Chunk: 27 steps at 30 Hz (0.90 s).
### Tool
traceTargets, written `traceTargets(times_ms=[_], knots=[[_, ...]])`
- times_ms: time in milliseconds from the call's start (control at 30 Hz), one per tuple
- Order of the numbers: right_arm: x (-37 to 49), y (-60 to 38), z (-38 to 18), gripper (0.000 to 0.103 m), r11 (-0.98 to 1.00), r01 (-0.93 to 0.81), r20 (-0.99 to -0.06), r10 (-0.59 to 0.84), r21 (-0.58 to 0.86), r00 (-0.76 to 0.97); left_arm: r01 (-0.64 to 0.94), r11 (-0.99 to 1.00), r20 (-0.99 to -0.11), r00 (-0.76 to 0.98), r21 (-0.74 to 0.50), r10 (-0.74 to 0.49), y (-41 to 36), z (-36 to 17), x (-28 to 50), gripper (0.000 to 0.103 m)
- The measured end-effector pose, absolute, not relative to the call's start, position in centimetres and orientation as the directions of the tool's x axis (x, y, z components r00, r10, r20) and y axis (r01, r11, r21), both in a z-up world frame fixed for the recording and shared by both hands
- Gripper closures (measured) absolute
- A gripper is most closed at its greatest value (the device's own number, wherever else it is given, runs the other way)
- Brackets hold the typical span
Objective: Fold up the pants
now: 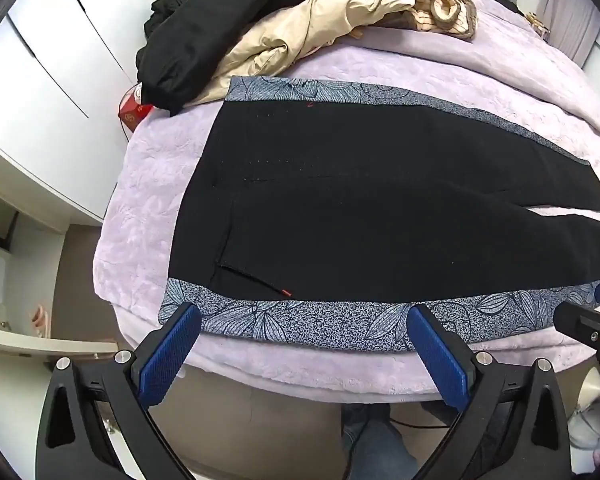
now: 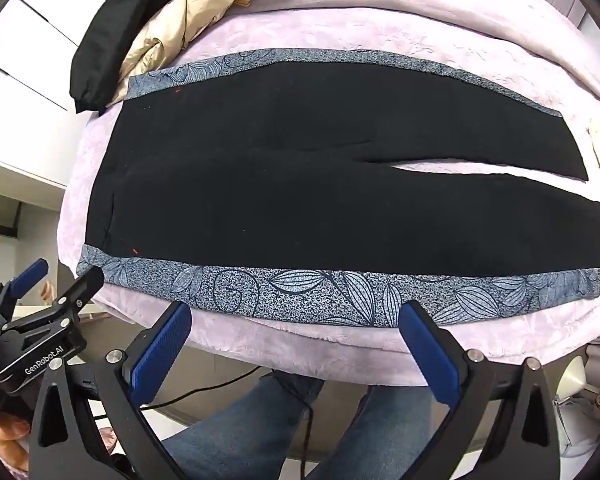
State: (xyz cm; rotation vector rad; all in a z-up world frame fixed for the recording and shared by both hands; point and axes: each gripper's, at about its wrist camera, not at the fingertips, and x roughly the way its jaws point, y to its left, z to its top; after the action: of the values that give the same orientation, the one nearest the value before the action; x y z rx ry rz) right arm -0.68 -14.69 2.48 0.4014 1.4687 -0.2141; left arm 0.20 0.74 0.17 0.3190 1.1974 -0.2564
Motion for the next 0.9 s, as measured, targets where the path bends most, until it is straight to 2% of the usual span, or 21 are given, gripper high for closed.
traceTargets(times_ms=[900], knots=[[-1.4, -14.1, 4.0, 0.0, 0.926, 0.371, -0.994, 0.037, 0.073, 0.102, 0.353, 0.931, -0.92, 0.389, 0.095, -0.053, 1.0, 1.7, -0.2, 0.0]])
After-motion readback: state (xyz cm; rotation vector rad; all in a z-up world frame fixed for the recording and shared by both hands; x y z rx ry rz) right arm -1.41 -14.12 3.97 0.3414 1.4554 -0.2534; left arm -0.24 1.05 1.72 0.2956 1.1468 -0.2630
